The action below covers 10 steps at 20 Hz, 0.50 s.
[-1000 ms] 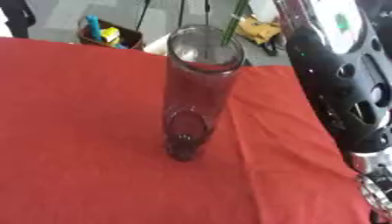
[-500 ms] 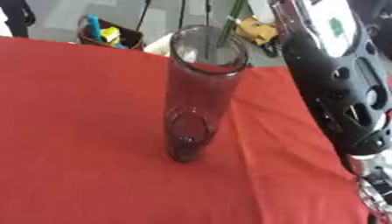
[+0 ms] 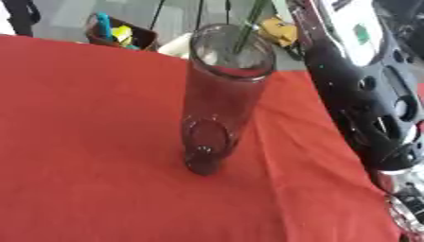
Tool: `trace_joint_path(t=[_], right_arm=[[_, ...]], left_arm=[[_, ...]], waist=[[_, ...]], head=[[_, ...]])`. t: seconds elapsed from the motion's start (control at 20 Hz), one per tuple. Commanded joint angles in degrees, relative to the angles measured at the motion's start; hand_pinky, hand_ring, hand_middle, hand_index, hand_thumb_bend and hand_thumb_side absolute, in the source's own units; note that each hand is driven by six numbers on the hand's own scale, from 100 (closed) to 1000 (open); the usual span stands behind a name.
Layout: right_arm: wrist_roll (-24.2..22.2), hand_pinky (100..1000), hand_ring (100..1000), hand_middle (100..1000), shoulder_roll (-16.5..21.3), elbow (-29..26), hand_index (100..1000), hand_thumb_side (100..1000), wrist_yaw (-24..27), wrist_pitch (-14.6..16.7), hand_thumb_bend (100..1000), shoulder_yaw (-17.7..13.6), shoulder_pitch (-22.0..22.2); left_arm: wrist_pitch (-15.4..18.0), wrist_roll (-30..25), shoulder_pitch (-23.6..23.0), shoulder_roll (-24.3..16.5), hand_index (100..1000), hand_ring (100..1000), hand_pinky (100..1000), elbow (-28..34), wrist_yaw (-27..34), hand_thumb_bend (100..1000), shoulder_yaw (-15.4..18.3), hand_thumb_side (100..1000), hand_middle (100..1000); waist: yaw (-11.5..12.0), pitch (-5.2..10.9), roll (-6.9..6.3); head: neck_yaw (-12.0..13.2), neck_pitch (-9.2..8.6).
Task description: Arrange flowers into the vase.
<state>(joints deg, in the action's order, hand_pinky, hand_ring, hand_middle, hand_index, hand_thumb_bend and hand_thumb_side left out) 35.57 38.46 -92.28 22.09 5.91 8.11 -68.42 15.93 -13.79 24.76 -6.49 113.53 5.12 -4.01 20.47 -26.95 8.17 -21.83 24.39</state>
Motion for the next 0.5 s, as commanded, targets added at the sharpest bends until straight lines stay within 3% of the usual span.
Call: trace_joint_path(t=[0.05,0.5], right_arm=[[-0.46,100,100,100,1.03,-0.93,100,573,-0.23,0.69,100,-0.08,-0.47],[-1.23,100,100,100,0.95,-1.91,100,590,0.51,1.58,100,0.53,0.96]], left_arm=[[0.20,-0.20,0.65,-0.22,796,592,520,1.06,-0.23,100,-0.28,974,808],[0.26,-0.19,0.82,0.00,796,593,521,1.06,-0.39,100,-0.19,976,809]], waist=[[0.13,1.06,-0.36],[0.40,0.55,-0.30]], head=[[0.00,-0.71],[0.68,-0.65]])
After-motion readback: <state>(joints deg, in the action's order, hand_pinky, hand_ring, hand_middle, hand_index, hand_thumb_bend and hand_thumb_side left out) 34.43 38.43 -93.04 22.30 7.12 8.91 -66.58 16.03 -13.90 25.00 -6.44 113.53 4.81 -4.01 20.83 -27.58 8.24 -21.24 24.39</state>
